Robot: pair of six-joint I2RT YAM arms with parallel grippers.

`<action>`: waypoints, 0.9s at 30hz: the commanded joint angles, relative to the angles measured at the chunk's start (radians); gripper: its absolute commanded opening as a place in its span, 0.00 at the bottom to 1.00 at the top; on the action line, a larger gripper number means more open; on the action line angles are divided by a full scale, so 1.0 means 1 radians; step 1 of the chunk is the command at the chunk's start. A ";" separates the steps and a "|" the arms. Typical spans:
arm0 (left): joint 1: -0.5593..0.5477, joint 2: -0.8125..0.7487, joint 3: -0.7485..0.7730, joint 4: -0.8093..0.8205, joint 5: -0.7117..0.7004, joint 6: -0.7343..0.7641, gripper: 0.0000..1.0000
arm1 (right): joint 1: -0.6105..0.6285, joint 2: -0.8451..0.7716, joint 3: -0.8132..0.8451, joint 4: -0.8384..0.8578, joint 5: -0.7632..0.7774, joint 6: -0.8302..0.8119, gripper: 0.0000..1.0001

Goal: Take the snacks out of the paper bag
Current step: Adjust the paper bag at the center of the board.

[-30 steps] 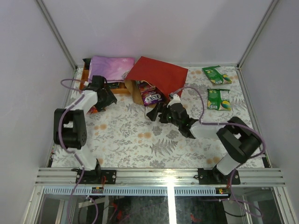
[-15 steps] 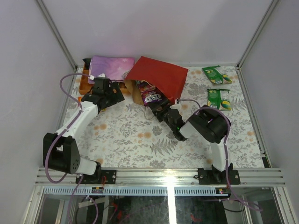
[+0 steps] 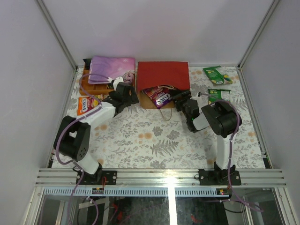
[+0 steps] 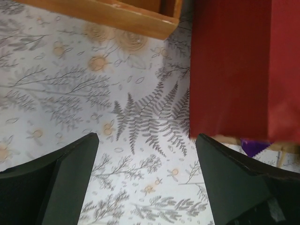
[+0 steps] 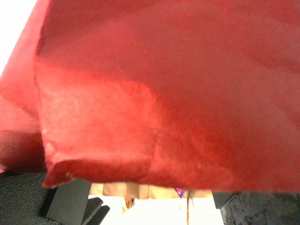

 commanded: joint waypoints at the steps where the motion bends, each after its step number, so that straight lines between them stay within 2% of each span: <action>1: -0.019 0.057 0.020 0.259 -0.041 0.050 0.86 | -0.083 -0.041 0.047 0.013 -0.061 -0.050 0.94; 5: -0.049 0.027 -0.024 0.356 0.019 0.102 0.87 | -0.118 -0.058 0.046 0.013 -0.087 -0.076 0.94; 7: -0.063 -0.032 -0.104 0.428 0.059 0.125 0.88 | -0.124 -0.060 0.042 0.018 -0.104 -0.082 0.94; 10: -0.068 -0.160 -0.222 0.544 0.110 0.132 0.95 | -0.121 -0.055 0.043 0.017 -0.153 -0.086 0.93; 11: -0.068 -0.212 -0.245 0.559 0.101 0.128 1.00 | -0.118 -0.055 0.035 0.017 -0.158 -0.083 0.92; 12: -0.067 -0.239 -0.254 0.561 0.073 0.125 1.00 | -0.113 -0.056 0.023 0.020 -0.160 -0.081 0.92; 14: -0.058 -0.254 -0.227 0.516 0.021 0.109 1.00 | -0.100 -0.057 0.006 0.025 -0.161 -0.075 0.91; 19: -0.018 -0.192 -0.129 0.498 0.077 0.103 1.00 | -0.036 -0.024 -0.004 0.069 -0.134 -0.058 0.90; 22: 0.027 -0.134 -0.062 0.498 0.178 0.071 1.00 | -0.004 0.003 0.016 0.074 -0.124 -0.046 0.88; 27: 0.121 0.066 0.150 0.367 0.394 -0.015 1.00 | 0.033 0.007 0.036 0.049 -0.090 -0.062 0.88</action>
